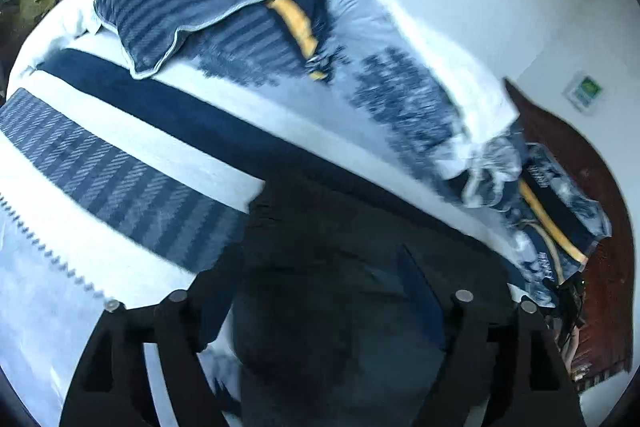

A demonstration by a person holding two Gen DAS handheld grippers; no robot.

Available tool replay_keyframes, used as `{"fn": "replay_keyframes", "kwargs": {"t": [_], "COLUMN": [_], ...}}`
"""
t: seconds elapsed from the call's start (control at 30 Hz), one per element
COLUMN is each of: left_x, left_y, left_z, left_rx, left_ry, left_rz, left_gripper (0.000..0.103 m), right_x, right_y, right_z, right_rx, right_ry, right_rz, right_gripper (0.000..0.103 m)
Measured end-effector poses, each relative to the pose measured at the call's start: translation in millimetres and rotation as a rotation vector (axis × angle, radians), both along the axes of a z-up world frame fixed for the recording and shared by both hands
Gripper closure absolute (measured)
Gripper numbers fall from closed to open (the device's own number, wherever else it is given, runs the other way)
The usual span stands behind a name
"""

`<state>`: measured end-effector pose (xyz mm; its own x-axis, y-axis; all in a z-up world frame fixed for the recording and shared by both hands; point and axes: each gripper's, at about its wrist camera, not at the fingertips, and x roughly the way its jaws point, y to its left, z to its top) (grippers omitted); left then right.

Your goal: Fold large clothes

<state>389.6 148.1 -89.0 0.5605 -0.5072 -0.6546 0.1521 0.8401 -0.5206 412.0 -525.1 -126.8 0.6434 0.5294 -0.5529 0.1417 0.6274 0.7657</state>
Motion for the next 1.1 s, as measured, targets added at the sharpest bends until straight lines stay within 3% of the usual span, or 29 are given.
{"fn": "replay_keyframes", "kwargs": {"t": [0.1, 0.17, 0.27, 0.37, 0.43, 0.53, 0.67, 0.73, 0.77, 0.83, 1.0, 1.1], "left_x": [-50.9, -71.7, -96.0, -107.9, -112.3, -117.1, -122.5, -123.2, -123.9, -125.9, -127.3, -134.8], "left_y": [-7.4, -19.7, -46.6, -77.7, -95.5, -112.8, -140.4, -149.7, -153.1, -160.0, -170.9, -173.3], "left_z": [4.2, -9.2, -45.5, -69.6, -75.8, -77.3, -76.5, -77.1, -75.3, -70.8, -63.8, -60.1], "left_rx": [-0.007, -0.018, -0.061, 0.05, 0.145, 0.153, 0.26, 0.313, 0.334, 0.375, 0.453, 0.482], "left_ry": [-0.023, 0.02, 0.121, 0.181, 0.182, 0.17, 0.114, 0.096, 0.081, 0.057, 0.016, -0.002], "left_rz": [0.017, 0.014, -0.032, -0.021, -0.003, 0.006, 0.009, 0.021, 0.031, 0.036, 0.042, 0.04], "left_gripper": [0.017, 0.017, 0.017, 0.017, 0.017, 0.017, 0.017, 0.017, 0.017, 0.024, 0.054, 0.064], "right_x": [-67.9, -106.2, -137.6, -158.4, -159.9, -151.6, -156.0, -155.3, -156.2, -161.0, -163.4, -165.5], "right_y": [21.3, 40.5, 87.8, 113.9, 121.8, 132.8, 143.7, 148.1, 149.0, 148.3, 145.7, 142.0], "right_z": [47.1, 63.6, 55.0, 22.0, -2.6, -24.6, -31.7, -35.8, -38.5, -44.9, -43.8, -39.5], "right_rx": [-0.155, -0.223, -0.275, -0.216, -0.189, -0.136, -0.134, -0.138, -0.143, -0.141, -0.138, -0.13], "right_ry": [-0.094, -0.15, -0.121, -0.079, -0.015, 0.032, 0.026, 0.003, -0.007, -0.029, -0.071, -0.088], "right_rz": [-0.055, -0.061, 0.001, 0.056, 0.061, 0.048, -0.001, -0.011, -0.012, -0.017, -0.015, -0.019], "right_gripper": [0.005, 0.005, 0.005, 0.007, 0.019, 0.037, 0.039, 0.065, 0.067, 0.073, 0.088, 0.094]}}
